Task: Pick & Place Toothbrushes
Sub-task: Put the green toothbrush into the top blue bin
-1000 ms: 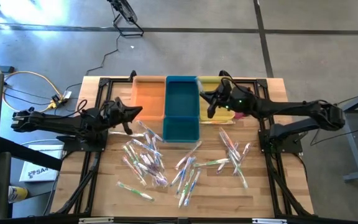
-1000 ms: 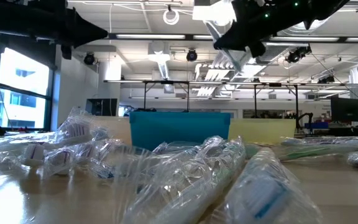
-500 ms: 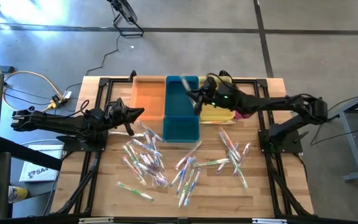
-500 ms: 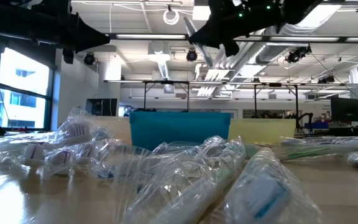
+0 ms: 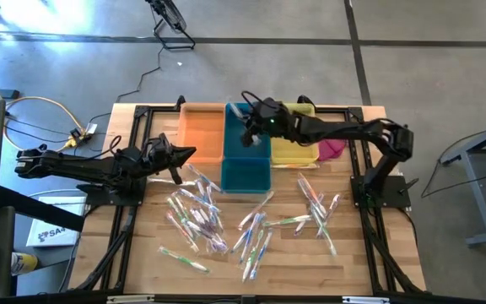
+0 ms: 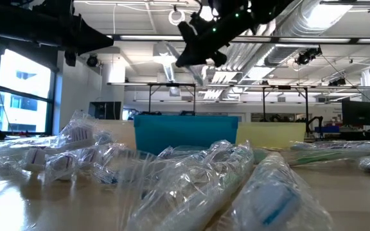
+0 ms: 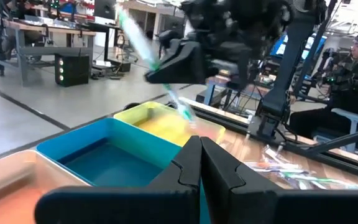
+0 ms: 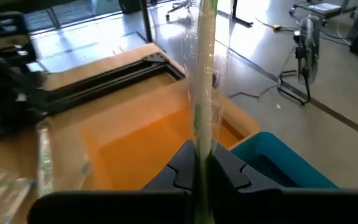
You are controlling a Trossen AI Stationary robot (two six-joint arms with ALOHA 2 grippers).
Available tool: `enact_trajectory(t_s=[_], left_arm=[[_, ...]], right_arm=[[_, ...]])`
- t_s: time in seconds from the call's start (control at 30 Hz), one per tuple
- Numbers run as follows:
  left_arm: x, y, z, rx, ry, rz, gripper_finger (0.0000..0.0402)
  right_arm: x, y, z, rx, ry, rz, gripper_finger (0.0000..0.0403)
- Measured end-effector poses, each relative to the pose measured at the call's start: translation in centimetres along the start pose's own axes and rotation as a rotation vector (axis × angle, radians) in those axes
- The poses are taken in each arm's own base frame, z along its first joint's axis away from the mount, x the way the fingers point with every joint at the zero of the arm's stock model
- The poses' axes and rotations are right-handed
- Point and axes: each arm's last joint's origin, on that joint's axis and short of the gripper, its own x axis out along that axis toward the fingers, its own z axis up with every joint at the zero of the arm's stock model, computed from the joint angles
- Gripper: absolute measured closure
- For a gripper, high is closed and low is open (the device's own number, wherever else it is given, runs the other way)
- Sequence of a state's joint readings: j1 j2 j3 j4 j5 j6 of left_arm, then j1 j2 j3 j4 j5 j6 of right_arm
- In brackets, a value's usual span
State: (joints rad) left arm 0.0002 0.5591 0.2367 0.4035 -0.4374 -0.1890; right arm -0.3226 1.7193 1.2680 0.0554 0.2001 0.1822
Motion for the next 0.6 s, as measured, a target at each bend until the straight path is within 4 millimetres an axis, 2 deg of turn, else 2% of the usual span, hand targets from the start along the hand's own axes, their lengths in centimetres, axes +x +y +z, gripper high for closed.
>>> enact_trajectory(t_s=[0.33, 0.6], left_arm=[[0.0, 0.1, -0.4, 0.014, 0.036, 0.007, 0.0401], [0.0, 0.1, -0.4, 0.017, 0.036, 0.007, 0.0401]], right_arm=[[3.5, -4.2, -3.3, 0.194, 0.188, -0.031, 0.0391], [5.9, -5.1, -6.3, 0.248, 0.297, -0.016, 0.0391]])
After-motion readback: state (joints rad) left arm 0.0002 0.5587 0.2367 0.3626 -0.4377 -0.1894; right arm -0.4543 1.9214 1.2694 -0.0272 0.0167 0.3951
